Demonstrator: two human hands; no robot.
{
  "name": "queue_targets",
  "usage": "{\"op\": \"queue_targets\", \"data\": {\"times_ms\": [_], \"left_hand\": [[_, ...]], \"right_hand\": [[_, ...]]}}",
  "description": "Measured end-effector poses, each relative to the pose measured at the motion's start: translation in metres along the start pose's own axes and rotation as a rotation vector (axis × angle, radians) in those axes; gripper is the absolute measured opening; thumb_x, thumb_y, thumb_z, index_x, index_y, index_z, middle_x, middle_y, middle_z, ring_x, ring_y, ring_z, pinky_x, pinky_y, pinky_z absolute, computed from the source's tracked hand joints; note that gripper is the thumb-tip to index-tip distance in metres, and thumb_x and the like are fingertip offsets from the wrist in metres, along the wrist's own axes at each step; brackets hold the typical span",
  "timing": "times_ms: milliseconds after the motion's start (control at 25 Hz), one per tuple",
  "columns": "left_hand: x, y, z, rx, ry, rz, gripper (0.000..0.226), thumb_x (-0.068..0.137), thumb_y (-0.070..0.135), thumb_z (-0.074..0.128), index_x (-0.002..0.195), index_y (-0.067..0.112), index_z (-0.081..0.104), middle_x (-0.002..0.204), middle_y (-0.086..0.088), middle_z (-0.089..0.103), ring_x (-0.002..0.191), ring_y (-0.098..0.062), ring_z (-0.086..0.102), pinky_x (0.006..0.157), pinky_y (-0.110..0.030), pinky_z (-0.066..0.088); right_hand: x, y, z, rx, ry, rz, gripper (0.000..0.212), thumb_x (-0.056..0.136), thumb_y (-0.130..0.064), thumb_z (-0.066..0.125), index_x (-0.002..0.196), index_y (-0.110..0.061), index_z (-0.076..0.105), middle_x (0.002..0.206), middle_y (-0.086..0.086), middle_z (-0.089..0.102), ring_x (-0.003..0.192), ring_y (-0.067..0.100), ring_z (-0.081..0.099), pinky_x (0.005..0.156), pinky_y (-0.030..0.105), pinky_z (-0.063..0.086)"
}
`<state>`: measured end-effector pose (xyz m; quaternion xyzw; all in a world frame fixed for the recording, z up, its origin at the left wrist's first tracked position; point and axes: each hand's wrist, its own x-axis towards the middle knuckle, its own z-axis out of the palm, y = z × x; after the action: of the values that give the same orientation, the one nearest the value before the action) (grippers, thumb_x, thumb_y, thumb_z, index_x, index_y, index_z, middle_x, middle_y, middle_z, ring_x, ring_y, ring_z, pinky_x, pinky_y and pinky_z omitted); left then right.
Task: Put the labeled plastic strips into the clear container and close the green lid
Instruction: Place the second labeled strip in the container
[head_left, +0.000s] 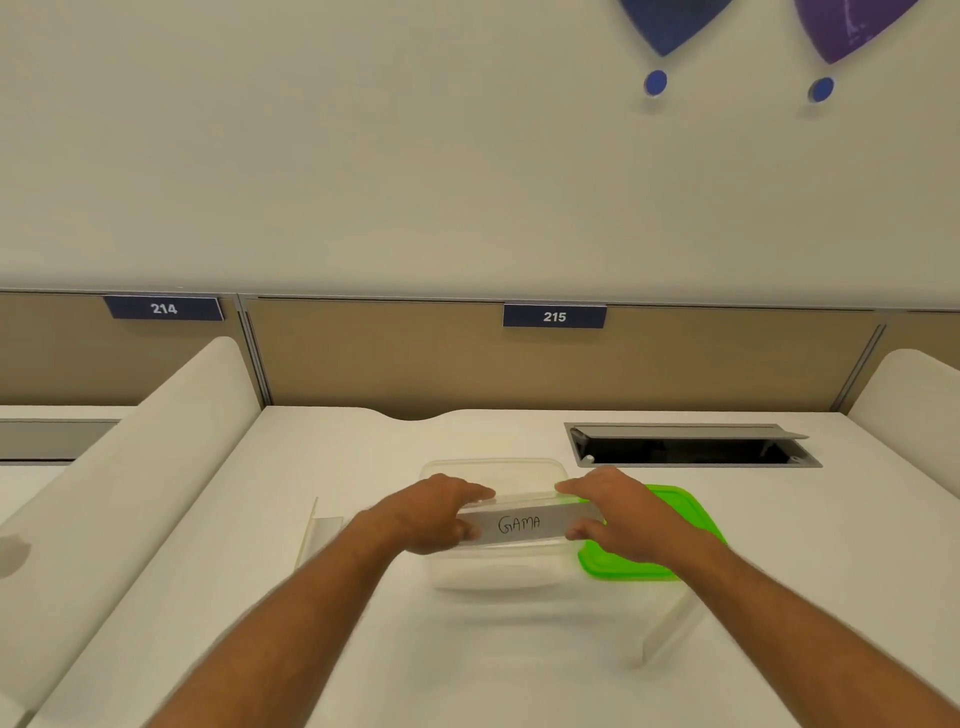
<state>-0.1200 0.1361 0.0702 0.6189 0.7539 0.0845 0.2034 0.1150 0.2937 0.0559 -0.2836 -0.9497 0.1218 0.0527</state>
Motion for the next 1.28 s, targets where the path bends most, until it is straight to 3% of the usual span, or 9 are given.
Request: {"op": "queue_targets", "data": {"times_ms": [160,360,640,960,1280], "left_hand": [[0.021,-0.01,0.0,0.104,-0.012,-0.051,0.053,0.097,0.032,0.054,0.147,0.035,0.037,0.144,-0.006,0.048,0.13,-0.027,0.047,0.107,-0.043,0.041],[0.045,-0.022,0.006,0.215,-0.025,-0.123,0.05,0.095,0.037,0.054,0.143,0.04,0.041,0.138,-0.009,0.045,0.121,-0.031,0.053,0.099,-0.041,0.047],[0.068,-0.037,0.028,0.333,-0.125,-0.124,0.056,0.084,0.031,0.064,0.138,0.034,0.051,0.133,-0.002,0.054,0.118,-0.025,0.057,0.093,-0.036,0.047],[0.087,-0.043,0.054,0.397,-0.228,-0.106,0.043,0.083,0.017,0.066,0.125,0.026,0.062,0.125,-0.003,0.06,0.107,-0.027,0.064,0.084,-0.035,0.051],[0.094,-0.04,0.06,0.445,-0.237,-0.063,0.034,0.082,0.014,0.067,0.116,0.017,0.066,0.118,-0.01,0.061,0.1,-0.031,0.065,0.072,-0.034,0.046]], "right_hand": [[0.032,0.001,0.002,-0.11,-0.142,0.062,0.054,0.088,-0.042,0.064,0.138,-0.028,0.049,0.132,0.008,0.061,0.122,0.029,0.053,0.1,0.04,0.045],[0.065,0.001,0.016,-0.224,-0.288,0.049,0.036,0.092,-0.03,0.058,0.127,-0.022,0.055,0.129,0.01,0.06,0.117,0.03,0.054,0.094,0.04,0.047],[0.09,0.0,0.04,-0.27,-0.38,0.034,0.051,0.084,-0.029,0.068,0.133,-0.024,0.054,0.132,0.009,0.053,0.118,0.03,0.054,0.092,0.036,0.046],[0.096,-0.007,0.061,-0.389,-0.495,-0.051,0.029,0.079,-0.02,0.066,0.106,-0.01,0.068,0.111,0.014,0.062,0.1,0.032,0.06,0.083,0.041,0.055],[0.101,-0.008,0.069,-0.388,-0.542,-0.05,0.033,0.083,-0.008,0.059,0.116,-0.011,0.065,0.12,0.018,0.058,0.106,0.036,0.06,0.084,0.038,0.05]]}}
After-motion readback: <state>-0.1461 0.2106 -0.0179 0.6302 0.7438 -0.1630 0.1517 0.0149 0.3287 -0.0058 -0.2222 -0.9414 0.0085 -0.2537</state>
